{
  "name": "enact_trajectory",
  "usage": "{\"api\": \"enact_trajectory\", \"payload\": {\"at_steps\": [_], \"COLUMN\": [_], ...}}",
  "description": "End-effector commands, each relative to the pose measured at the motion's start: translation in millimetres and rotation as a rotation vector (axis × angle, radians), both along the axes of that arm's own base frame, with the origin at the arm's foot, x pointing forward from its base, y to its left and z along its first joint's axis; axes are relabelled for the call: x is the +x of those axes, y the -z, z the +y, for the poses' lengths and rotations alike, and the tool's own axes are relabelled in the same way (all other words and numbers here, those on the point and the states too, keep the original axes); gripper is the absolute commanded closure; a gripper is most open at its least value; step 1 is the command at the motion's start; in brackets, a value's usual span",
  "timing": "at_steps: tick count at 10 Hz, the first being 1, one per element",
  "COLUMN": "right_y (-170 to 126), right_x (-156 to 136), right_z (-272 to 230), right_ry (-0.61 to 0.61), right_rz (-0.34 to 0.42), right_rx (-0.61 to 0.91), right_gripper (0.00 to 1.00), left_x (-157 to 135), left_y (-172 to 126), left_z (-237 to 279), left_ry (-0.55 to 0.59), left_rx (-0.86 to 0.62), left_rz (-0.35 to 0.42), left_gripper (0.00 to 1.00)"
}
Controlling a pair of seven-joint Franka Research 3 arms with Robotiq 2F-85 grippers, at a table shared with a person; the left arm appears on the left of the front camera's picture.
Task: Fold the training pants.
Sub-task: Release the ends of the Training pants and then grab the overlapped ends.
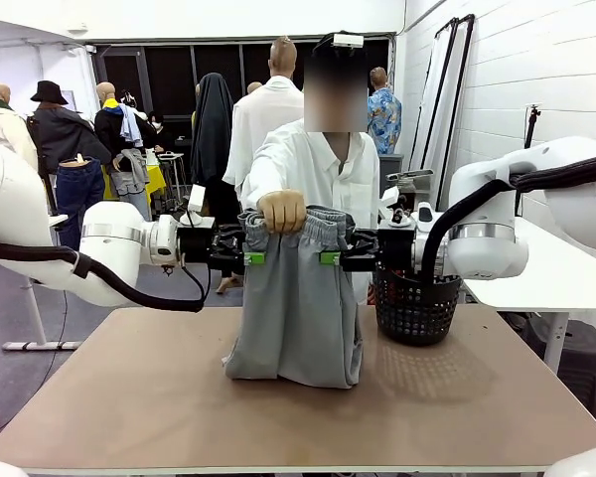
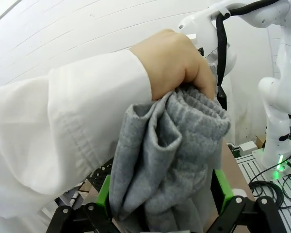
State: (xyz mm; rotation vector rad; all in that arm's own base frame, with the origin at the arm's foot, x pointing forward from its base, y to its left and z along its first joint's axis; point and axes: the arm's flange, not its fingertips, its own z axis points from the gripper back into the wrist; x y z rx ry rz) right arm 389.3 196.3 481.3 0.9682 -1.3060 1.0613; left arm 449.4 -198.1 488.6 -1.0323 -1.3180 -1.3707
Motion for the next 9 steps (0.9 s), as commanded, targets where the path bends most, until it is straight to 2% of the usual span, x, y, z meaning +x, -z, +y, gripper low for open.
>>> {"api": "enact_trajectory", "payload": {"at_steps": [1, 2, 9], "right_y": [-1, 0, -1], "right_x": [6, 2, -16], "right_z": [6, 6, 7], "right_ry": [-0.058, -0.126, -0.162], "right_rz": [0.028, 0.064, 0.086], "right_rx": [-0.005, -0.006, -0.018], "right_gripper": [0.0, 0.0, 0.0], "left_x": [7, 7, 4], "left_y": [-2, -2, 1], "left_z": [-9, -12, -17], "left_ry": [0.044, 0.051, 0.066], "left_rx": [0.018, 0.017, 0.017], "left_rz": [0.008, 0.011, 0.021], "left_gripper": [0.0, 0.0, 0.0]}}
